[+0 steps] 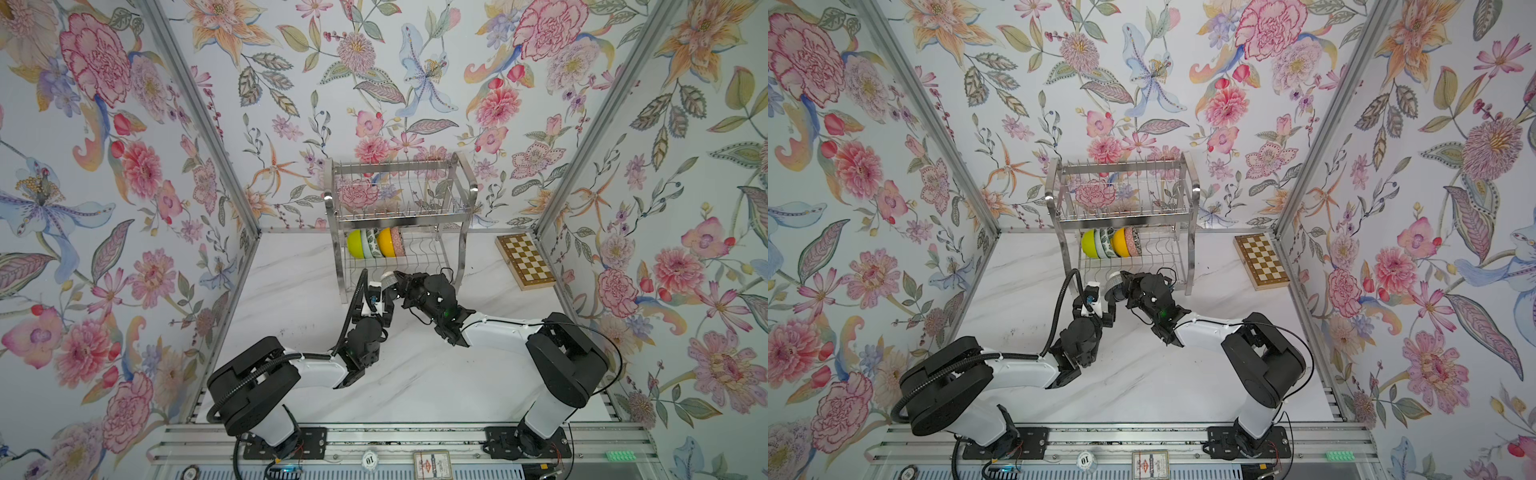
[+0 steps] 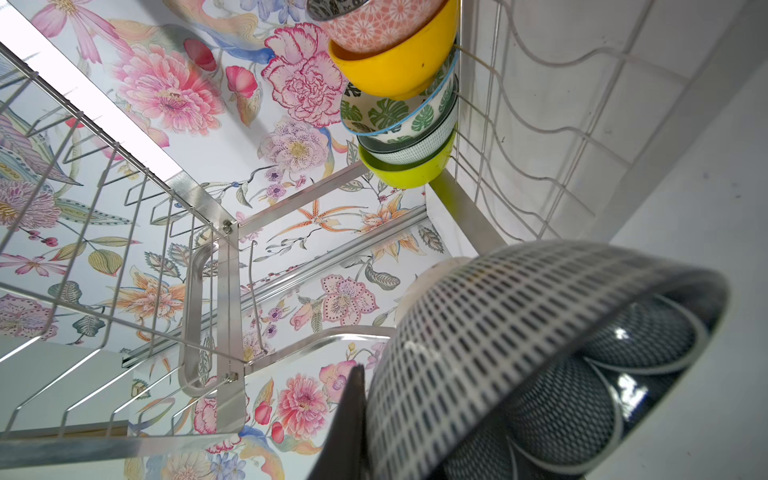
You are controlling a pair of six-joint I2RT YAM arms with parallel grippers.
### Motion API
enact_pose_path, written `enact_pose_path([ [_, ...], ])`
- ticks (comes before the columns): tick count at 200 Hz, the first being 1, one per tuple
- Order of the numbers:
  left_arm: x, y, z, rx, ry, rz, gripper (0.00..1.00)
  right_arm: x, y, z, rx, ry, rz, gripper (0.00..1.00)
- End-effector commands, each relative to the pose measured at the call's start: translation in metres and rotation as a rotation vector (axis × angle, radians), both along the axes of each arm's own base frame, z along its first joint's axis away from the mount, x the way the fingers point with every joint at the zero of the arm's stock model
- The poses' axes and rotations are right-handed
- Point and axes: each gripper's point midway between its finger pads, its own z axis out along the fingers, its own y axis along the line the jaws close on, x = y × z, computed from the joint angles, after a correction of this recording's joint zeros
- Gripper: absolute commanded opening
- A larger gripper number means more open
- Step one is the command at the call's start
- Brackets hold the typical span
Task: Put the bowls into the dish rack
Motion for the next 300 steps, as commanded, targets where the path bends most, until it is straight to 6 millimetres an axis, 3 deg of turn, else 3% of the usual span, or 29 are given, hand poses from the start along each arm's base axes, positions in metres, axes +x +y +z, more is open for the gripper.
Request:
enact_pose_path([
  [1,-0.006,0.007,0.008,-0.057,-0.002,0.009,0.75,0.000,-0.016,0.004,-0.013,-0.037,-0.039,0.00],
  [36,-0.011,0.004,0.011,-0.072,0.031,-0.040,0.87,-0.004,-0.036,-0.015,-0.087,-0.037,-0.058,0.00],
  [66,-0.013,-0.008,0.011,-0.056,0.093,-0.100,0.99,-0.005,-0.049,-0.015,-0.178,-0.088,-0.047,0.00],
  [93,-0.014,-0.011,0.018,-0.086,0.114,-0.139,0.99,0.003,-0.056,0.001,-0.325,-0.223,-0.002,0.00],
  [115,-0.011,-0.010,0.023,-0.139,0.137,-0.157,0.99,0.008,-0.056,0.030,-0.443,-0.443,0.037,0.00],
  [159,0.002,-0.014,0.027,-0.244,0.207,-0.230,0.99,0.016,-0.054,0.053,-0.577,-0.703,0.102,0.00],
  [194,0.012,-0.018,0.026,-0.245,0.235,-0.254,0.99,0.019,-0.038,0.063,-0.709,-0.892,0.159,0.00],
  [239,0.031,-0.022,0.026,-0.231,0.263,-0.270,0.99,0.046,-0.035,0.071,-0.784,-0.986,0.136,0.00],
  [282,0.056,-0.026,0.015,-0.034,0.297,-0.216,0.99,0.067,-0.025,0.066,-0.868,-1.028,0.128,0.00],
  [285,0.057,-0.027,0.015,-0.019,0.296,-0.214,0.99,0.078,-0.036,0.065,-0.885,-1.018,0.107,0.00],
  [300,0.065,-0.025,0.011,0.055,0.299,-0.185,0.99,0.087,-0.036,0.062,-0.893,-1.020,0.107,0.00],
])
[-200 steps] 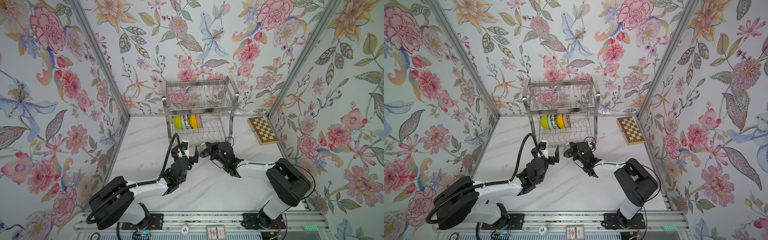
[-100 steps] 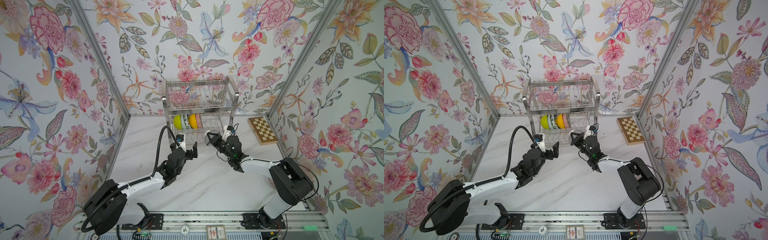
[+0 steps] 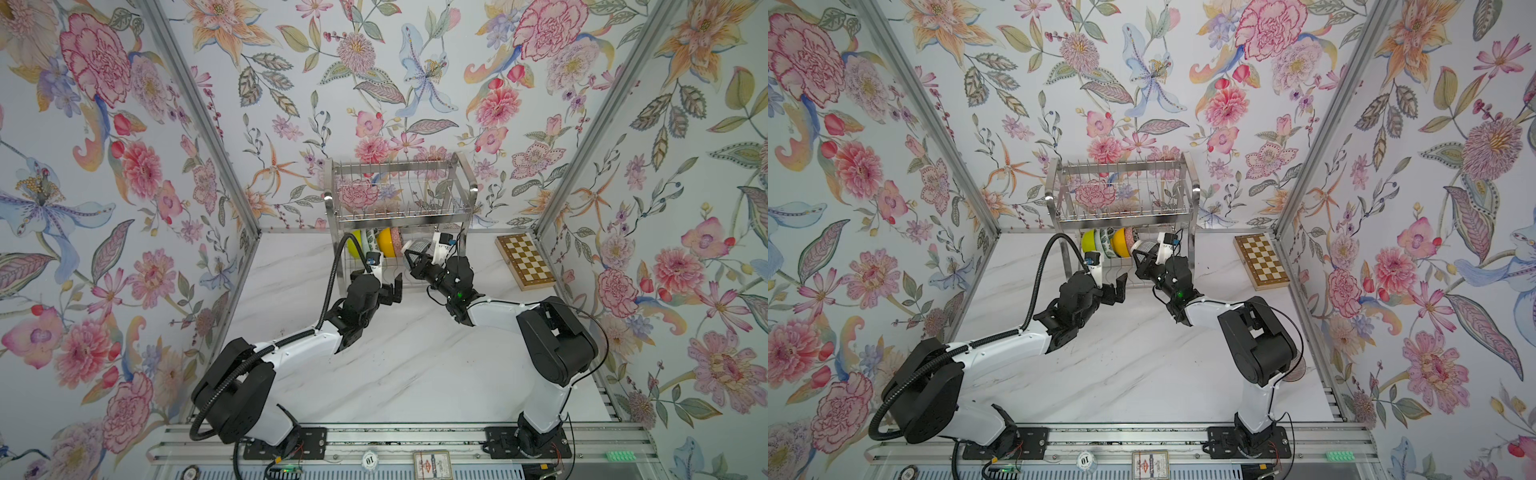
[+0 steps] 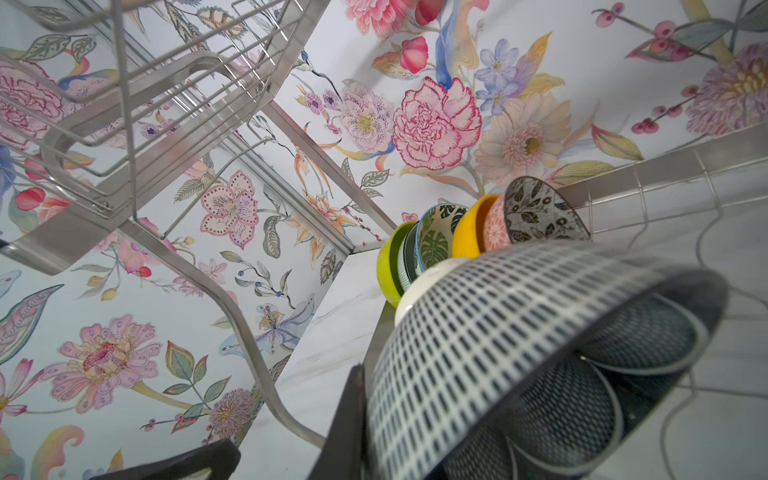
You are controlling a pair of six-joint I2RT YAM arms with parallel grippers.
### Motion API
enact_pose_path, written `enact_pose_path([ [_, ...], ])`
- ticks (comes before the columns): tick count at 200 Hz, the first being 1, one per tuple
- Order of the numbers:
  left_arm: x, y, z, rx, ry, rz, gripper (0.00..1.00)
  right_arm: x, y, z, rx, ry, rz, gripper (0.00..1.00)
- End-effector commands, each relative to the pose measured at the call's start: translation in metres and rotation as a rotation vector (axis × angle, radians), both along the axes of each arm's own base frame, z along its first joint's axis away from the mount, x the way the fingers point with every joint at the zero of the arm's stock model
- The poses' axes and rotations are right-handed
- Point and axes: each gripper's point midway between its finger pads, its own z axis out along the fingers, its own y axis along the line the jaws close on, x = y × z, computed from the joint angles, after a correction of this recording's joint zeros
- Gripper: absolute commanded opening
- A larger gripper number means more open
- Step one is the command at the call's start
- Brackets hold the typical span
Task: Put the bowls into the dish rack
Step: 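Open the left gripper and release the bowl to the right gripper, then carry the black-and-white bowl with the right gripper into the lower rack tier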
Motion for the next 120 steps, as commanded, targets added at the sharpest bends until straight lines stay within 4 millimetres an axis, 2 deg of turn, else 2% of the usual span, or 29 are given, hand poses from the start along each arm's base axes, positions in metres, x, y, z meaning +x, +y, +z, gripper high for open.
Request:
enact_pose_path([
  [1,0.013,0.006,-0.008,0.166,-0.001,0.024,0.99,0.018,-0.005,0.035,0.002,-0.151,-0.016,0.00],
  [9,0.015,0.007,-0.003,0.204,-0.018,0.024,0.99,0.022,-0.005,0.032,-0.005,-0.155,-0.015,0.00],
  [11,0.018,0.006,-0.013,0.227,-0.005,0.026,0.99,0.022,-0.005,0.034,-0.004,-0.160,-0.015,0.00],
  [14,0.019,0.006,-0.017,0.247,-0.003,0.027,0.99,0.024,-0.005,0.033,-0.007,-0.163,-0.015,0.00],
  [73,0.047,0.017,-0.034,0.522,-0.113,0.126,0.99,0.054,-0.004,0.022,-0.033,-0.174,-0.046,0.00],
  [96,0.056,0.017,-0.031,0.599,-0.145,0.151,0.99,0.065,-0.003,0.014,-0.034,-0.170,-0.062,0.00],
  [120,0.062,0.017,-0.018,0.604,-0.182,0.184,0.99,0.075,-0.001,0.009,-0.032,-0.178,-0.079,0.00],
])
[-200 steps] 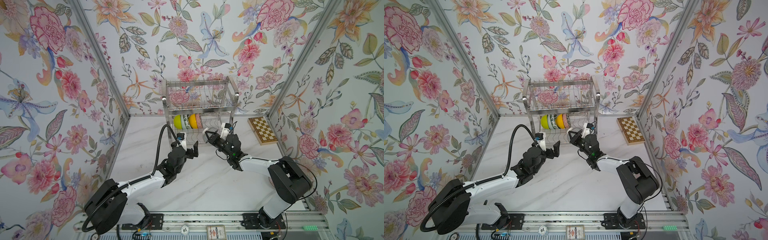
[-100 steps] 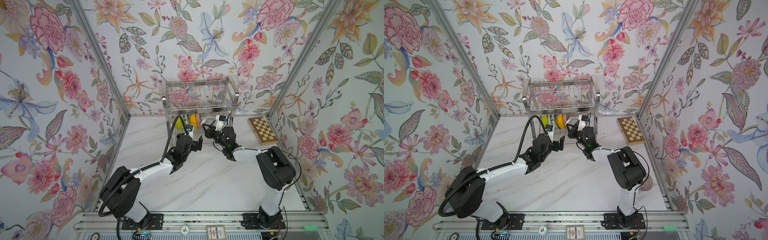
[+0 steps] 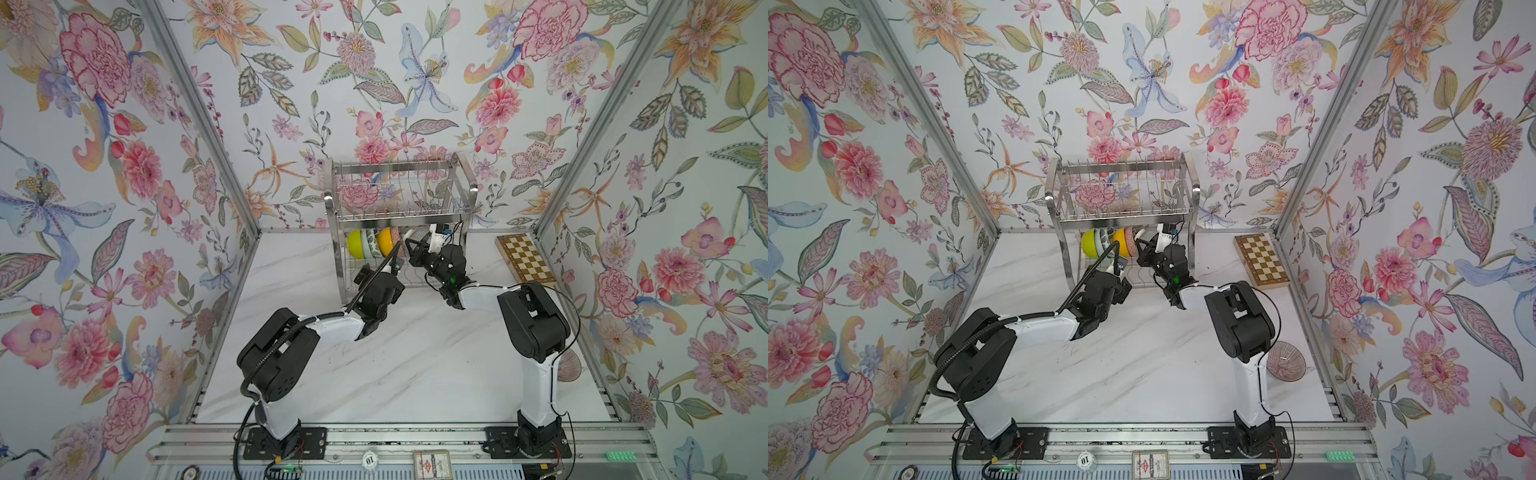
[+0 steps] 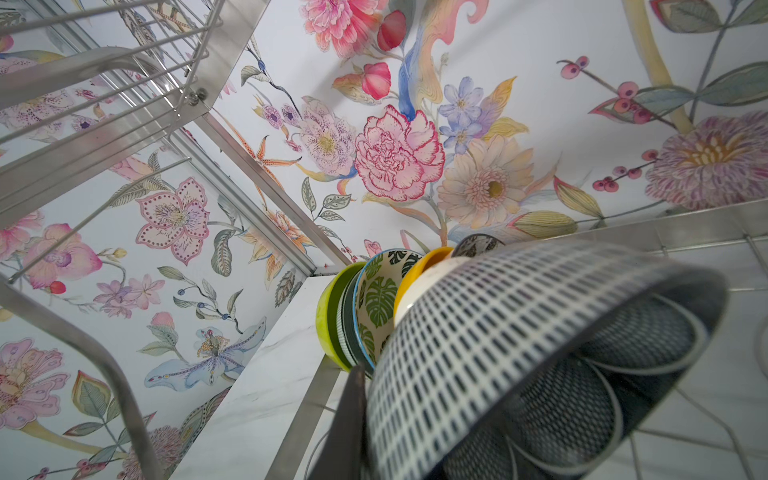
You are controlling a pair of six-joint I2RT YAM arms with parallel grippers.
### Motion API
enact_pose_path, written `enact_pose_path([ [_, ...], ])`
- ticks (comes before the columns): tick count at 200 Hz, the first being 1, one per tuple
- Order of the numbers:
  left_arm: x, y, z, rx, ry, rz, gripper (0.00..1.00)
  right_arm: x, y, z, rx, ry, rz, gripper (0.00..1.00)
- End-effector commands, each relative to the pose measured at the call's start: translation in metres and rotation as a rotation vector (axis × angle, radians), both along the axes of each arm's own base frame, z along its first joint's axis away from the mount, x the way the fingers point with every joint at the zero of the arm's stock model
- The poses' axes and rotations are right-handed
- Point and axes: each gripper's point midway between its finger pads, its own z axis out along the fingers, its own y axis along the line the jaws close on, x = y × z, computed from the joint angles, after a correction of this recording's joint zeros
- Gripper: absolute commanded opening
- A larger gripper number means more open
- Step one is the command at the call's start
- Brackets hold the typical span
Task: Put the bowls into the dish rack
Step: 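Carry the black-and-white bowl with the right gripper into the lower rack tier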
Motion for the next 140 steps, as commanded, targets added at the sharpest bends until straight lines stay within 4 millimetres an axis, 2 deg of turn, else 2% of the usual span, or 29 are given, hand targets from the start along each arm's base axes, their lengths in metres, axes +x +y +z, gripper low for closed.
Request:
enact_pose_path([
  [1,0.014,0.005,0.038,0.027,-0.119,0.051,0.99,0.012,0.000,0.031,0.036,-0.123,-0.020,0.00],
  [23,0.010,0.005,0.043,0.010,-0.136,0.036,0.99,0.021,0.002,0.027,0.042,-0.119,-0.030,0.00],
  [48,0.001,-0.004,0.046,0.040,-0.158,0.006,0.99,0.031,0.002,0.026,0.043,-0.123,-0.050,0.00],
  [140,-0.012,-0.022,0.037,0.050,-0.158,-0.037,0.99,0.067,0.002,0.014,0.081,-0.073,-0.048,0.00],
])
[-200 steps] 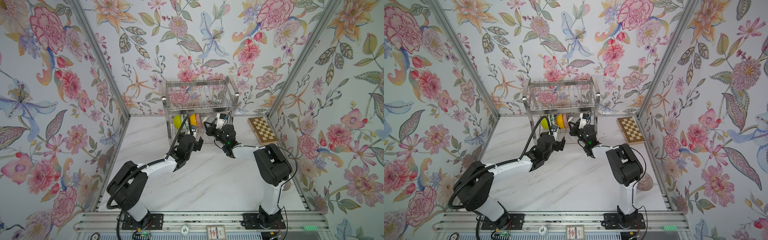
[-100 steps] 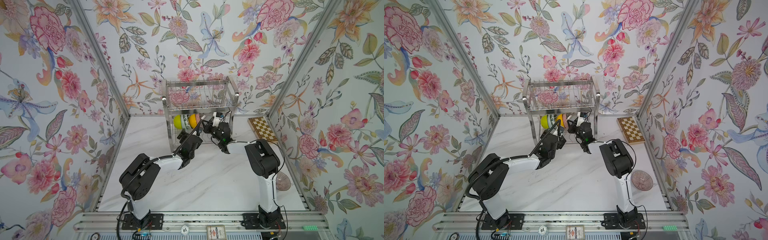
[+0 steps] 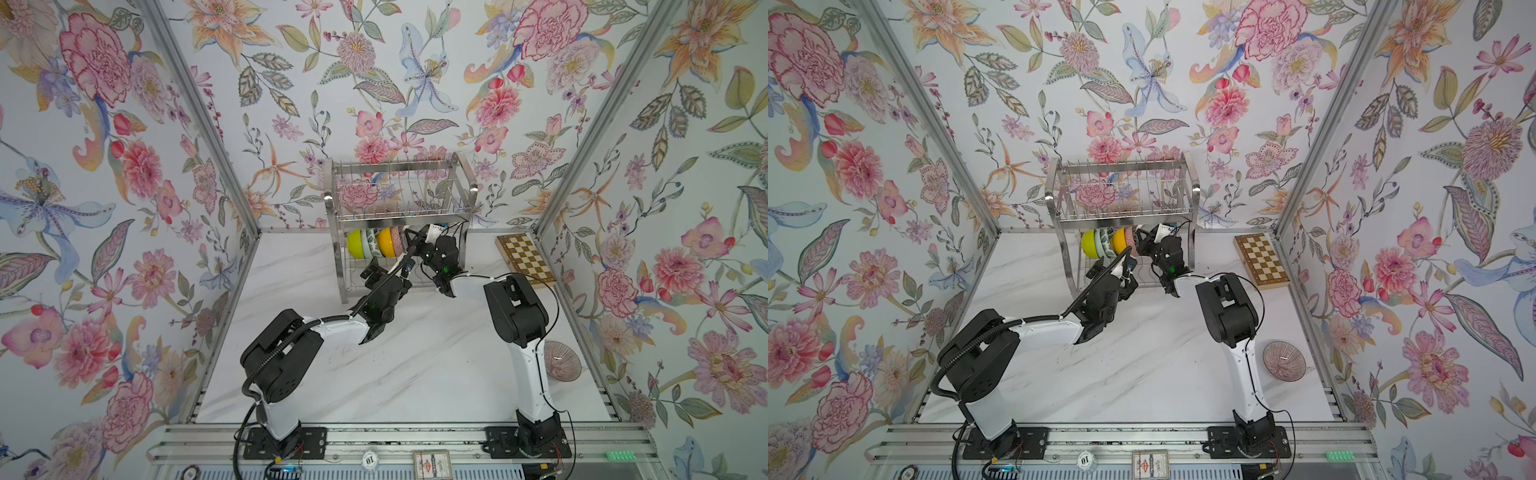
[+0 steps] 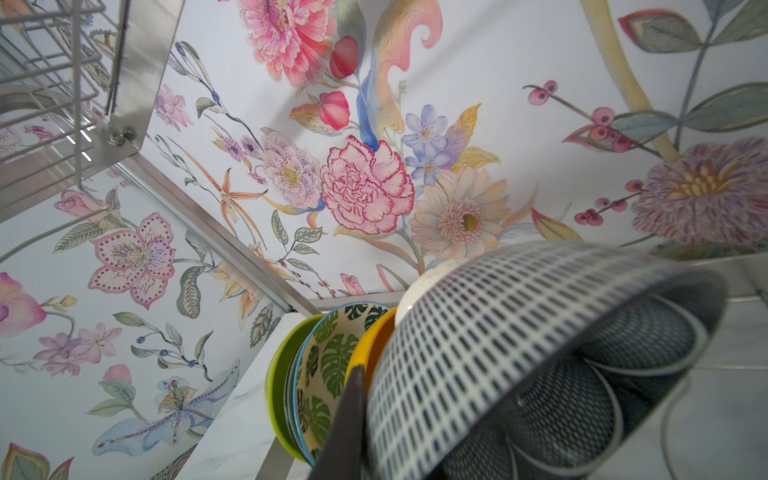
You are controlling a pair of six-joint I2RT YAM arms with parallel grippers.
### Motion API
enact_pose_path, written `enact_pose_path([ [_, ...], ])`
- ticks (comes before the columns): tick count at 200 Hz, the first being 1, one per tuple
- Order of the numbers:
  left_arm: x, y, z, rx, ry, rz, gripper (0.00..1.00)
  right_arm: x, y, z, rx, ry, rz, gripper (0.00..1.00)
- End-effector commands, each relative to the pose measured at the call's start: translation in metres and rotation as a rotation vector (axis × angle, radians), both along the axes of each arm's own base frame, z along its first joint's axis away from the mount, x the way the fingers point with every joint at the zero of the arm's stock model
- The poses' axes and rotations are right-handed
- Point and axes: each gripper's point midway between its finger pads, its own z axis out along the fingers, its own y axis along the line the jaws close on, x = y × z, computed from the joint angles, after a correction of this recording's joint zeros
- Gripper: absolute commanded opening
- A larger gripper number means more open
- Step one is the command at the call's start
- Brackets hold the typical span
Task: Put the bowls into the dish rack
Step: 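Carry the black-and-white bowl with the right gripper into the lower rack tier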
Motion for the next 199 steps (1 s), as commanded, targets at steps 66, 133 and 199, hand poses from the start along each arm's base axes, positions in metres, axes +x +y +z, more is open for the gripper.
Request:
enact_pose_path([
  [66,-0.004,0.002,0.005,-0.012,-0.019,0.011,0.99,0.024,0.018,0.015,0.034,-0.049,0.065,0.00],
  [133,-0.003,0.002,0.006,-0.019,-0.020,0.013,0.99,0.031,0.017,0.008,0.131,-0.018,0.100,0.00],
  [199,-0.003,0.002,0.004,-0.021,-0.015,0.014,0.99,0.037,0.006,0.003,0.251,0.009,0.105,0.00],
])
